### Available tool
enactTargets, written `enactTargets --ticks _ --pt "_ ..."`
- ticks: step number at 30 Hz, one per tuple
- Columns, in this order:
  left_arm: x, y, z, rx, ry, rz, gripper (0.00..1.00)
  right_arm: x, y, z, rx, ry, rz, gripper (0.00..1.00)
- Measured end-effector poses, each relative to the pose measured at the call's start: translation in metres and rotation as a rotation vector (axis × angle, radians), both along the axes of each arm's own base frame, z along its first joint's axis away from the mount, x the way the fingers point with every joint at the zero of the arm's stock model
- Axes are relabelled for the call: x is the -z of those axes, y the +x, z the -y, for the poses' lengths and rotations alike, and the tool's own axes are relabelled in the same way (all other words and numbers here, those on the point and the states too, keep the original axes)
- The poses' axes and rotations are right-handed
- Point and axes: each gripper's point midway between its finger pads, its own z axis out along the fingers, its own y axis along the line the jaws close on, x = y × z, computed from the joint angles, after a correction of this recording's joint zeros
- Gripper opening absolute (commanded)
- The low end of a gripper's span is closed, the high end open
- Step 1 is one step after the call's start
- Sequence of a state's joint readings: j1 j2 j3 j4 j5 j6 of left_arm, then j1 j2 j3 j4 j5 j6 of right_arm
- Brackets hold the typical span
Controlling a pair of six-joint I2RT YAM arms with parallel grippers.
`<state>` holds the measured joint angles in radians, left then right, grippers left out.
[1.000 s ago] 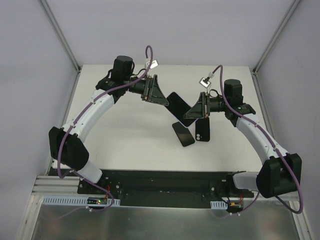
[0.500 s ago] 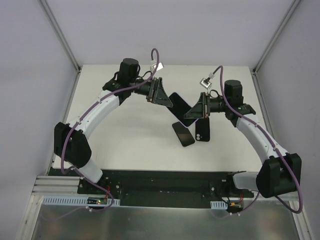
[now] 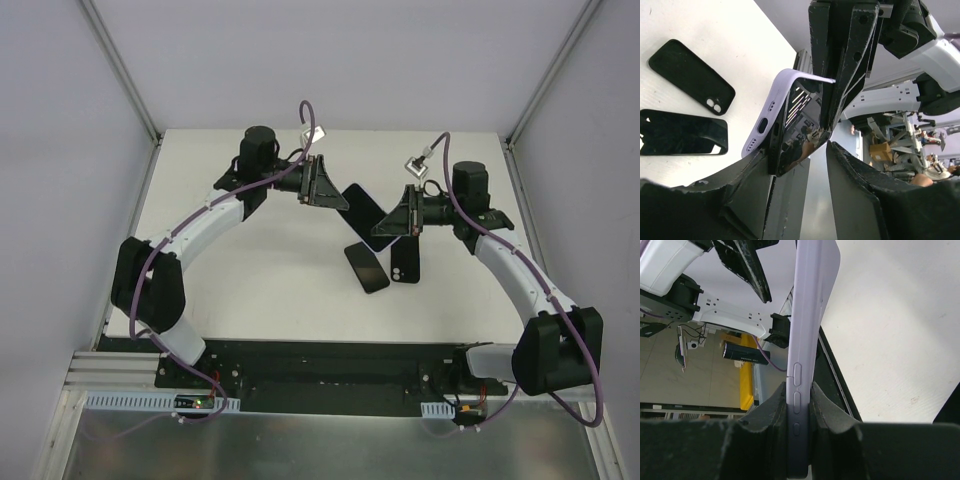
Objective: Take the phone out of the phone case
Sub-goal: Remove the phone case from the phone.
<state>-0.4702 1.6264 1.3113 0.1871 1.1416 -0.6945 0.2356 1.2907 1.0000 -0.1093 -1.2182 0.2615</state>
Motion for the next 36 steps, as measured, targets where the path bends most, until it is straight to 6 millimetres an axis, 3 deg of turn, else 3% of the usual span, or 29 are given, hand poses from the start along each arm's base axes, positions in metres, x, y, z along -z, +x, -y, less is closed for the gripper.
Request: enactTargets --ticks 9,19,24,30,34,36 --pt "-0.003 0.008 0.007 -0.015 -0.057 -0.066 0.3 0.0 0.003 0.003 0.011 0.007 0.027 0.0" --pt "-0.018 0.0 0.017 0.035 -0.146 -0.123 0.36 -0.005 0.005 0.002 0.004 0.022 0.074 0.0" --pt "-0.018 -0.005 0.02 0.052 -0.149 -0.124 0.26 -0.006 0.003 0.002 -0.009 0.03 0.08 0.0" --pt "-0.012 -0.006 0.02 0.059 -0.13 -0.117 0.0 -0.008 0.0 0.001 -0.028 0.04 0.074 0.0" --pt "-0.014 -0.007 0.02 0.081 -0.109 -0.094 0.0 -0.007 -0.002 -0.001 -0.043 0.044 0.075 0.0" --pt "-0.014 -0.006 0.02 0.091 -0.084 -0.073 0.0 -0.006 -0.002 -0.002 -0.046 0.046 0.083 0.16"
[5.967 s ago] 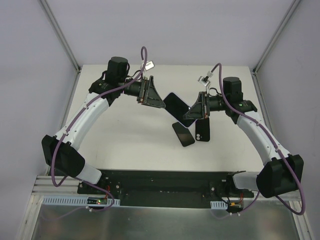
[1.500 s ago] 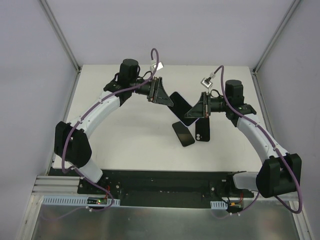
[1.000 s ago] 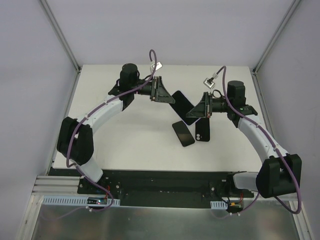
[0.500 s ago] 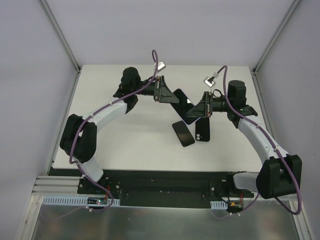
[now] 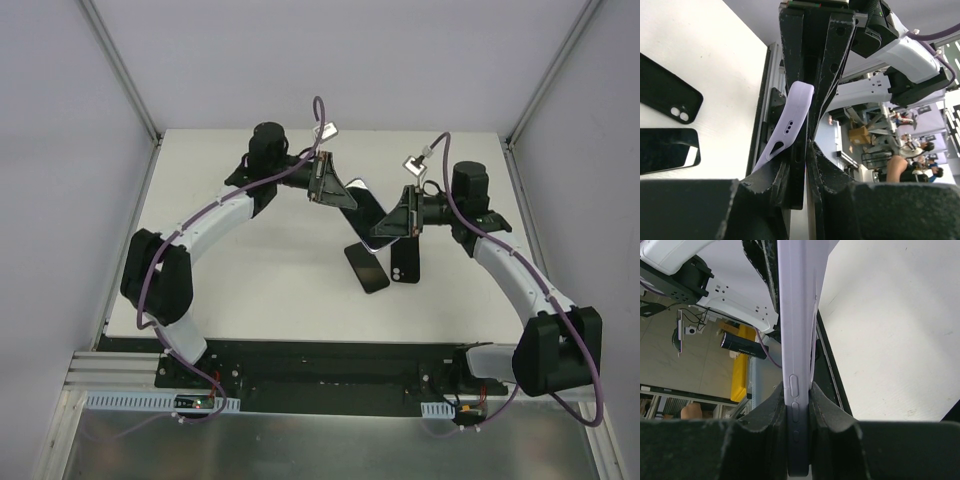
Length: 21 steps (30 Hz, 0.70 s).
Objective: Take the phone out of the phone case
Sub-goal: Remove the phone case from the phone.
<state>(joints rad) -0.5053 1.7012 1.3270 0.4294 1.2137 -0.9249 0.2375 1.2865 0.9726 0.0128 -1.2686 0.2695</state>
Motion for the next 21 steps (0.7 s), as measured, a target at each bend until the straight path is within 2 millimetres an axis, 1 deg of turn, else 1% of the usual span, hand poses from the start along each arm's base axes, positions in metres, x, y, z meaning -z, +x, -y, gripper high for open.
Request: enactTargets --ticks 2,3,4,6,7,8,9,12,13,14,16,17,21 --pt "0.001 -0.001 0.0 0.008 0.036 0.03 0.0 0.001 -0.001 -0.001 -0.007 0.0 0.009 0.24" --pt "0.002 0.0 0.0 0.007 0.06 0.051 0.0 0.002 -0.001 -0.001 -0.009 -0.002 0.015 0.3" --pt "0.004 -0.001 0.0 0.011 0.083 0.079 0.0 0.003 -0.002 -0.002 -0.013 -0.003 0.022 0.39" --pt "0.006 -0.007 0.002 0.029 0.123 0.155 0.0 0.009 -0.004 -0.005 -0.013 -0.023 0.014 0.46" --pt "0.009 -0.012 0.005 0.039 0.142 0.189 0.0 0.012 -0.005 -0.007 -0.014 -0.034 0.014 0.52" --pt "0.015 -0.022 0.01 0.069 0.17 0.235 0.0 0.012 -0.004 -0.011 -0.019 -0.042 0.025 0.57" --pt "0.024 -0.033 0.014 0.102 0.202 0.274 0.0 0.01 -0.005 -0.015 -0.026 -0.045 0.038 0.59" --pt "0.056 -0.064 0.016 0.204 0.304 0.329 0.0 -0.007 -0.002 -0.02 -0.038 -0.037 0.109 0.59" --pt "0.066 -0.071 0.014 0.236 0.337 0.342 0.0 -0.014 0.001 -0.02 -0.034 -0.032 0.138 0.59" --pt "0.075 -0.075 0.011 0.256 0.369 0.358 0.0 -0.021 0.003 -0.021 -0.031 -0.027 0.161 0.59" --pt "0.089 -0.073 0.001 0.267 0.43 0.392 0.0 -0.031 0.005 -0.021 -0.027 -0.02 0.195 0.59" --pt "0.094 -0.07 -0.004 0.265 0.455 0.412 0.0 -0.032 0.006 -0.021 -0.026 -0.02 0.201 0.59" --pt "0.105 -0.061 -0.016 0.263 0.513 0.477 0.0 -0.028 0.007 -0.021 -0.019 -0.029 0.195 0.59"
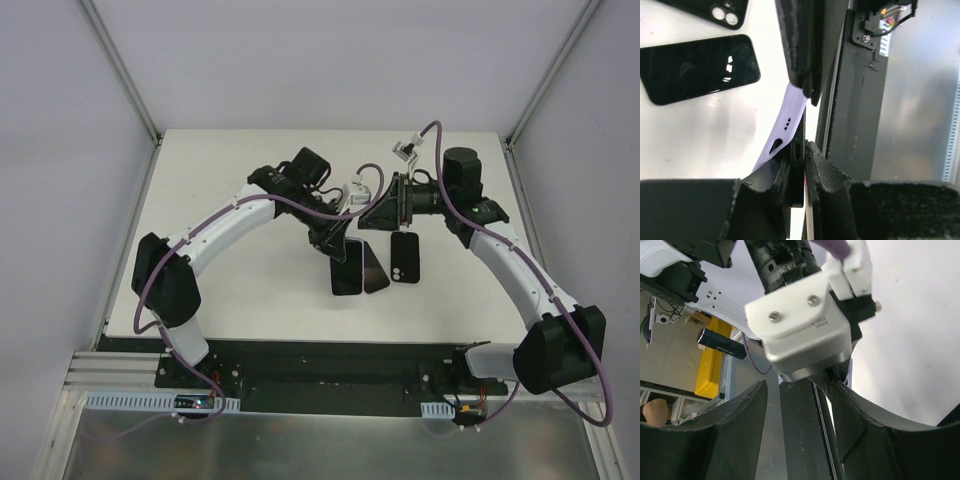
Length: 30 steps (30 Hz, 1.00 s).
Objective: Take the phone out of the phone case
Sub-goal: Remove the phone case from the phone.
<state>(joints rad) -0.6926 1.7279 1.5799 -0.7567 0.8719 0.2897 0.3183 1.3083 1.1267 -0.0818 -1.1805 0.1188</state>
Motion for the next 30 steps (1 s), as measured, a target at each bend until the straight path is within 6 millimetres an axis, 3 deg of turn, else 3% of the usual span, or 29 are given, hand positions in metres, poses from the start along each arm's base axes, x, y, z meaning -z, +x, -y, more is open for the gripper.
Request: enactTargets --ticks 6,15,26,30 --pt "0.005 0.007 -0.006 0.008 0.039 0.075 0.0 0.023 0.0 0.001 0.018 -0.031 -0.053 0.58" --pt "-0.012 0.01 0.004 0.034 0.032 0.182 0.0 0.047 0.005 -0.004 0.029 -0.071 -0.088 0.54" --pt "-0.01 0.01 0.002 0.038 0.055 0.214 0.0 0.066 0.005 -0.014 0.001 -0.096 -0.131 0.43" --pt "-0.006 0.01 -0.002 0.031 0.082 0.216 0.0 0.069 0.003 -0.018 -0.013 -0.101 -0.143 0.31"
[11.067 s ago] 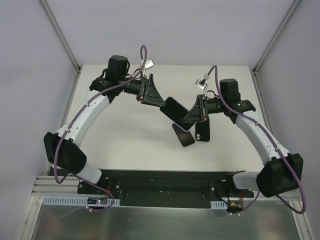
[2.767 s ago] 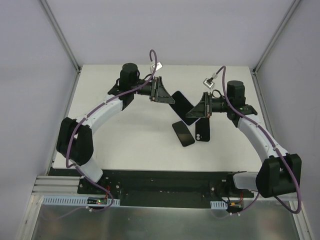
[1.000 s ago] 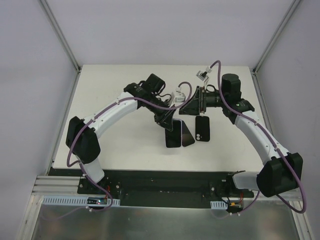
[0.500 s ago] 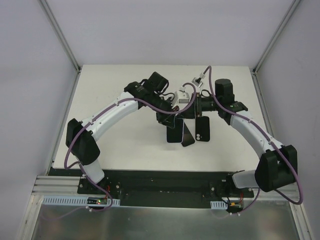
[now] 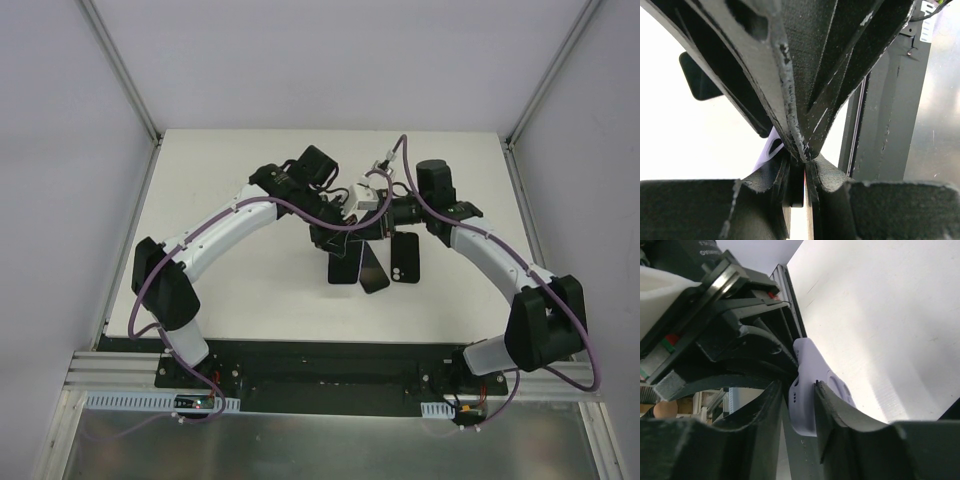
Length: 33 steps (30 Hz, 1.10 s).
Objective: Take the phone out of the phone case
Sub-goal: Remove the phone case from the phone.
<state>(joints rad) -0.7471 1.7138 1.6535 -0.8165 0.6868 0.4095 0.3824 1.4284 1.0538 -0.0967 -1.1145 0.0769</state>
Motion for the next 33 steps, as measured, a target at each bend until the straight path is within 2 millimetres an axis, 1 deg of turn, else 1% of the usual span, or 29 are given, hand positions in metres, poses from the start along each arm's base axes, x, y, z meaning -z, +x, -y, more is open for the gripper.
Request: enactTargets --ticks 5,15,22,25,28,30,33 --pt "0.002 0.001 -0.003 -0.002 0.018 0.008 0.0 0.001 0.001 -0.003 -0.013 -0.001 -0.008 0.0" --pt "0.005 0.004 -0.009 0.008 0.057 0.049 0.0 0.005 0.006 -0.006 -0.006 -0.016 -0.078 0.0" --pt "0.004 0.007 -0.011 0.017 0.116 0.132 0.0 0.005 0.012 -0.005 0.004 -0.002 -0.202 0.0" --pt "0.004 0.005 -0.013 0.021 0.137 0.142 0.0 0.008 0.021 -0.003 0.036 -0.006 -0.243 0.0" --pt "0.002 0.005 -0.015 0.016 0.151 0.153 0.0 0.009 0.023 -0.002 0.05 -0.008 -0.275 0.0" --pt "-0.002 -0.002 -0.016 0.033 0.151 0.132 0.0 0.015 0.035 0.0 0.104 -0.029 -0.256 0.0" --pt "-0.014 -0.011 -0.01 0.061 0.122 0.13 0.0 0.028 0.055 0.009 0.192 -0.065 -0.245 0.0"
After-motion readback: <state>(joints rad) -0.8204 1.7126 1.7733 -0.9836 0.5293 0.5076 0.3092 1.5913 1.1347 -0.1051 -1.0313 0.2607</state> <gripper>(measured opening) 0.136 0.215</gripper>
